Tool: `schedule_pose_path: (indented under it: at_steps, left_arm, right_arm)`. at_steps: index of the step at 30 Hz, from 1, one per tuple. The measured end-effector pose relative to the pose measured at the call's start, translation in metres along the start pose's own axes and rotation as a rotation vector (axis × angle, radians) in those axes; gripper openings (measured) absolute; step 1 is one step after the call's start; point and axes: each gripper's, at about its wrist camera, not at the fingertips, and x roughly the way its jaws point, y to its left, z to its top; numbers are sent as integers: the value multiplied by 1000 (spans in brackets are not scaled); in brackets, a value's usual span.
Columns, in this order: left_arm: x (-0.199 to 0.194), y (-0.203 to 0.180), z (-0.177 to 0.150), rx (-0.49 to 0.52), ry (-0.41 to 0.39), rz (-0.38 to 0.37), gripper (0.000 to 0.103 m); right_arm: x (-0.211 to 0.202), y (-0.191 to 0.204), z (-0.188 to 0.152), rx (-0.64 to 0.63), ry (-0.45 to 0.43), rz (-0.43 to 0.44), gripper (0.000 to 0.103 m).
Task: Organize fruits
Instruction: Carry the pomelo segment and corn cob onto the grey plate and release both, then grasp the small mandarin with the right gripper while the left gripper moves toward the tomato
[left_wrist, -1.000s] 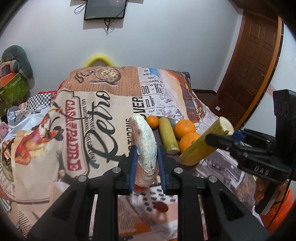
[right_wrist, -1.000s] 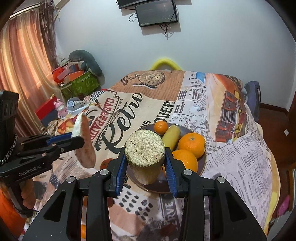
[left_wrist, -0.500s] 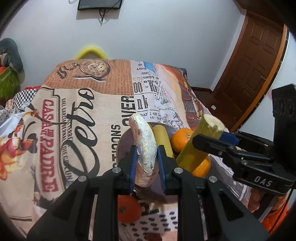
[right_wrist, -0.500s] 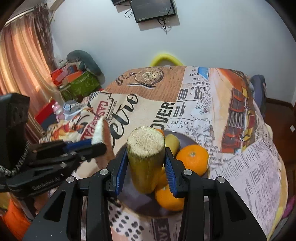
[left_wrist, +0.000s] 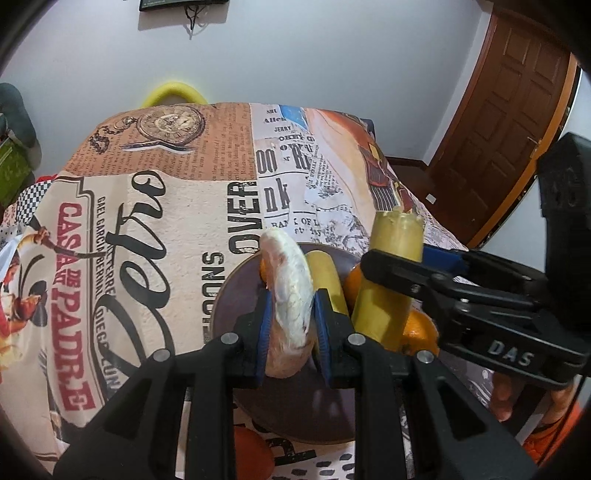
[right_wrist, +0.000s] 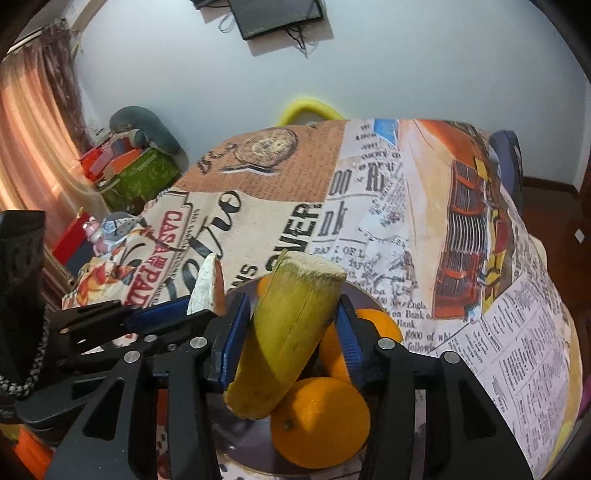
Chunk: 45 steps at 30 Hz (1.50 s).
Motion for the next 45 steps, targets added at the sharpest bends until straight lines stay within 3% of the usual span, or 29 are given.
schedule_pose_path:
  at_steps: [16, 28, 33, 36, 42, 45]
  left_arm:
    - [-19, 3, -9, 2, -5, 28, 21]
    - [-78, -11, -24, 32, -66, 63, 22]
    - [-118, -14, -36, 34, -112, 86, 37]
    - [-142, -14, -45, 19, -135, 91, 44]
    - [-187, -20, -69, 17, -196, 112, 63]
    - [-205, -19, -84, 13, -211, 124, 74]
  right_arm:
    - [-4, 2, -10, -82, 47, -97, 59]
    - [-73, 29, -25, -121, -59, -106, 60]
    - [-106, 45, -36, -125, -98, -99, 61]
    - [-123, 57, -47, -126, -131, -106, 73]
    - [-140, 83, -72, -145, -133, -84, 75]
    - [-145, 97, -86, -157, -131, -80, 84]
